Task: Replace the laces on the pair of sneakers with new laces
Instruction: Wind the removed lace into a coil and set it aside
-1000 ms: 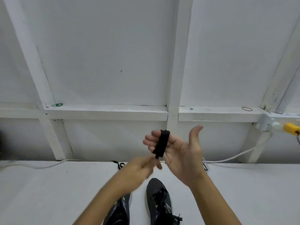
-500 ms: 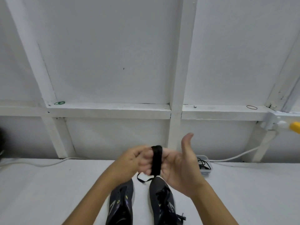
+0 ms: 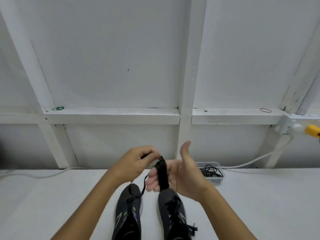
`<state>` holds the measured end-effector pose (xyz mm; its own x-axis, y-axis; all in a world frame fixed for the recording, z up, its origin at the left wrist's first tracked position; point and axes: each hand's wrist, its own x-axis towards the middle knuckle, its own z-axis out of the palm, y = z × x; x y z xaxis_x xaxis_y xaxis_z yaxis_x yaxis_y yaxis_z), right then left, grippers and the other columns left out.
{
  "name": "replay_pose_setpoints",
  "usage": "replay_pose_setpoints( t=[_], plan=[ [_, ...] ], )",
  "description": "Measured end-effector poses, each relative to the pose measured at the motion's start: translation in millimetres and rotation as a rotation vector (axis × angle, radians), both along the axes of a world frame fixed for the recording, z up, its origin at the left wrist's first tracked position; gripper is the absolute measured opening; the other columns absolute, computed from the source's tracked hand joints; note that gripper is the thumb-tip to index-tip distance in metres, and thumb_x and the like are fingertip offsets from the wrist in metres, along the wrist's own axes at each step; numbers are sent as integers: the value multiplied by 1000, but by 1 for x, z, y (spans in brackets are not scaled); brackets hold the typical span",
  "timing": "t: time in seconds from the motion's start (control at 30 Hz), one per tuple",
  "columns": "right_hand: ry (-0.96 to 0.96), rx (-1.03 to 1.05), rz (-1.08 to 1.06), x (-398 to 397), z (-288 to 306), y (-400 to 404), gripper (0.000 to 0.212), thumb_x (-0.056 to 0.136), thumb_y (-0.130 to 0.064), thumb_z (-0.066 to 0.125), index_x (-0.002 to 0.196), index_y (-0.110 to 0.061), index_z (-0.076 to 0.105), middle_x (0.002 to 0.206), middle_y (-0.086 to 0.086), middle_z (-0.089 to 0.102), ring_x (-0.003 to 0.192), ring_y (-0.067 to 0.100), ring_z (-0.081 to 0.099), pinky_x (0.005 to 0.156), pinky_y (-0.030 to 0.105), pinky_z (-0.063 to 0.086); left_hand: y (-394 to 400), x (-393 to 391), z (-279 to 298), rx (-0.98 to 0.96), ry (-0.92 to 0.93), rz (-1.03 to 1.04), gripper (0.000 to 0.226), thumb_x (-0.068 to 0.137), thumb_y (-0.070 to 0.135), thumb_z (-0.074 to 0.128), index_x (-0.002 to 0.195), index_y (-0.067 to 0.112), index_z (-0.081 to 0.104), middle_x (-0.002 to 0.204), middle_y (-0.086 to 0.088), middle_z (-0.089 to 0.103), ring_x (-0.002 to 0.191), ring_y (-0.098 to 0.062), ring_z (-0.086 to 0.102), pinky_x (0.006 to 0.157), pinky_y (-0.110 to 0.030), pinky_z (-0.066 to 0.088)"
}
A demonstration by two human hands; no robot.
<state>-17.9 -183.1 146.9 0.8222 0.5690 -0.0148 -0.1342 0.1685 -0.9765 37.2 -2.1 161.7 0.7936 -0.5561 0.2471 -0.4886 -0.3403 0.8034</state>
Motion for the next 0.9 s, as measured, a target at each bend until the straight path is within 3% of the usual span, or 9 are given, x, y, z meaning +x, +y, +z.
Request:
replay_pose_setpoints(
  t=[0.07, 0.17, 0.3, 0.43, 0.53, 0.6, 0.7, 0.8, 0.9],
  plan=[
    [-9, 158, -57, 4, 13, -1, 121, 66, -94, 13, 102, 4, 75, 104, 27, 72, 95, 36, 73, 82, 34, 59, -11, -6, -20, -87, 160, 42, 19, 98, 18, 59, 82, 25, 67, 77, 13, 66, 75, -3, 61, 80, -25, 49],
    [-46, 187, -252, 22, 18, -9, 120, 72, -89, 10, 111, 8, 70, 114, 30, 70, 107, 38, 70, 89, 36, 58, -21, -23, -46, 162, 52, 59, 23, 106, 34, 45, 91, 33, 64, 64, 12, 54, 60, -2, 49, 67, -23, 43],
    [-128, -147, -402, 39, 9, -22, 128, 58, -104, 19, 115, -1, 69, 112, 17, 74, 110, 29, 71, 96, 36, 53, -11, -35, -35, 399, -107, -45, 23, 105, 39, 44, 97, 30, 63, 70, 10, 57, 66, -8, 52, 65, -26, 42],
    [-127, -435, -177, 26, -7, -21, 130, 55, -106, 17, 108, -2, 73, 109, 19, 75, 106, 33, 71, 100, 43, 53, 8, -13, 12, 327, -255, 34, 18, 102, 32, 53, 89, 33, 65, 67, 13, 61, 64, -11, 54, 61, -21, 40],
    [-57, -221, -26, 6, 8, -7, 122, 67, -95, 7, 102, 1, 73, 104, 24, 73, 98, 35, 71, 88, 36, 56, 9, 8, 19, 128, -152, 45, 19, 102, 32, 54, 90, 31, 68, 73, 9, 64, 66, -12, 55, 66, -26, 44],
    [-57, 1, -72, 2, 26, -3, 120, 72, -90, 4, 99, 2, 76, 103, 25, 73, 95, 35, 72, 85, 35, 59, -2, 6, 7, -2, -20, 64, 22, 104, 25, 52, 87, 27, 66, 70, 10, 59, 65, -5, 54, 67, -25, 44],
    [-69, 221, -284, 17, 40, -10, 121, 78, -87, 2, 107, 7, 72, 113, 29, 70, 105, 36, 71, 91, 37, 59, -18, -15, -22, 137, 14, 71, 25, 107, 31, 43, 93, 27, 64, 67, 12, 52, 60, -1, 48, 62, -23, 41],
    [-147, 35, -465, 38, 29, -20, 117, 79, -89, 3, 113, 2, 68, 113, 22, 73, 110, 32, 70, 96, 38, 53, -21, -42, -34, 439, -117, -52, 28, 108, 35, 37, 108, 30, 64, 79, 18, 57, 76, -2, 54, 71, -22, 42],
    [-146, -320, -409, 37, 2, -24, 128, 55, -106, 21, 114, -3, 70, 111, 16, 75, 108, 28, 71, 101, 41, 52, -9, -35, -11, 465, -197, -6, 24, 106, 35, 43, 105, 28, 65, 81, 8, 64, 74, -9, 58, 72, -30, 44]
  ],
)
